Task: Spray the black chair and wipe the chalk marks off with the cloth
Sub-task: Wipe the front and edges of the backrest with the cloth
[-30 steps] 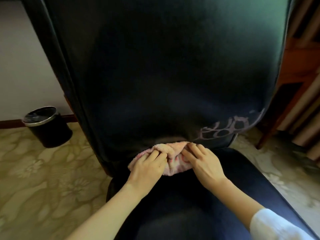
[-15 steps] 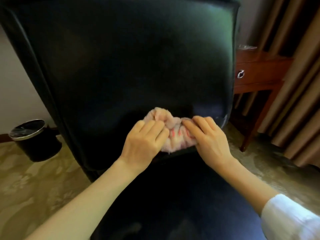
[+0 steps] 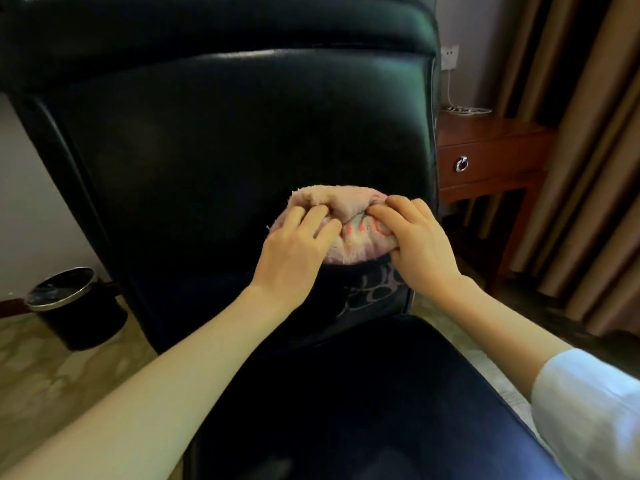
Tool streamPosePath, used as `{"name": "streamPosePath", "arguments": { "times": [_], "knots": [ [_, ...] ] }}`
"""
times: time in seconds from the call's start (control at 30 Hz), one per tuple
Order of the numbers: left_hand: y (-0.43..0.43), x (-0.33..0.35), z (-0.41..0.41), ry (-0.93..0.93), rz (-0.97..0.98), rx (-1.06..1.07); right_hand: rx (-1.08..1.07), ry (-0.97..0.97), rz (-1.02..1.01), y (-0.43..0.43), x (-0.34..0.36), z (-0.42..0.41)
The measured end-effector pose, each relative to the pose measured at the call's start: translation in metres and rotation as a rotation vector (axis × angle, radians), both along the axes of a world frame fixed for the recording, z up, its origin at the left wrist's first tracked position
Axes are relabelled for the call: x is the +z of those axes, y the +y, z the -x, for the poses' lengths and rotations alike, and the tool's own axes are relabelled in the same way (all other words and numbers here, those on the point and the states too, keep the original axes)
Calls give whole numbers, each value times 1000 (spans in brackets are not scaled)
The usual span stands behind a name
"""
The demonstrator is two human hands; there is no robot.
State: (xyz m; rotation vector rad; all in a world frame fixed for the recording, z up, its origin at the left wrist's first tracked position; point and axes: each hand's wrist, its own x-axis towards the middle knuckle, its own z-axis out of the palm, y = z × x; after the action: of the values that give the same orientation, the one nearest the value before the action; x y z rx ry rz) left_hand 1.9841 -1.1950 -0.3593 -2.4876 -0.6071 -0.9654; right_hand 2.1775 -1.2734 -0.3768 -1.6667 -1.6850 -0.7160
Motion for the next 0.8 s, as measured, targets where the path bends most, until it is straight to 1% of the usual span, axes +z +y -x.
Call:
{"name": "streamPosePath", "arguments": {
  "times": [0.17,0.23,0.33,0.43,0.5,0.6,0.7,0.8],
  "knots": [
    [0,-97,5,78,-148,-78,24,-10,60,-13,-101,3],
    [3,-128,4,157,-124,-78,-13,-20,117,-12,-133,4],
    [11,-166,0,314,-53,-47,-56,-89,241,-1,-172,6],
    [17,-185,-4,370,-9,-46,-94,-57,283,10,-197,12],
    [18,-185,-4,341,-28,-54,-103,-52,260,11,-201,13],
    [14,-171,-2,295,-79,-91,-76,-97,226,5,-189,9],
    [3,-147,-7,259,-92,-122,-53,-81,143,-6,-156,3],
    [-12,-109,-17,167,-166,-151,-43,-99,51,-23,-116,-8]
  ]
}}
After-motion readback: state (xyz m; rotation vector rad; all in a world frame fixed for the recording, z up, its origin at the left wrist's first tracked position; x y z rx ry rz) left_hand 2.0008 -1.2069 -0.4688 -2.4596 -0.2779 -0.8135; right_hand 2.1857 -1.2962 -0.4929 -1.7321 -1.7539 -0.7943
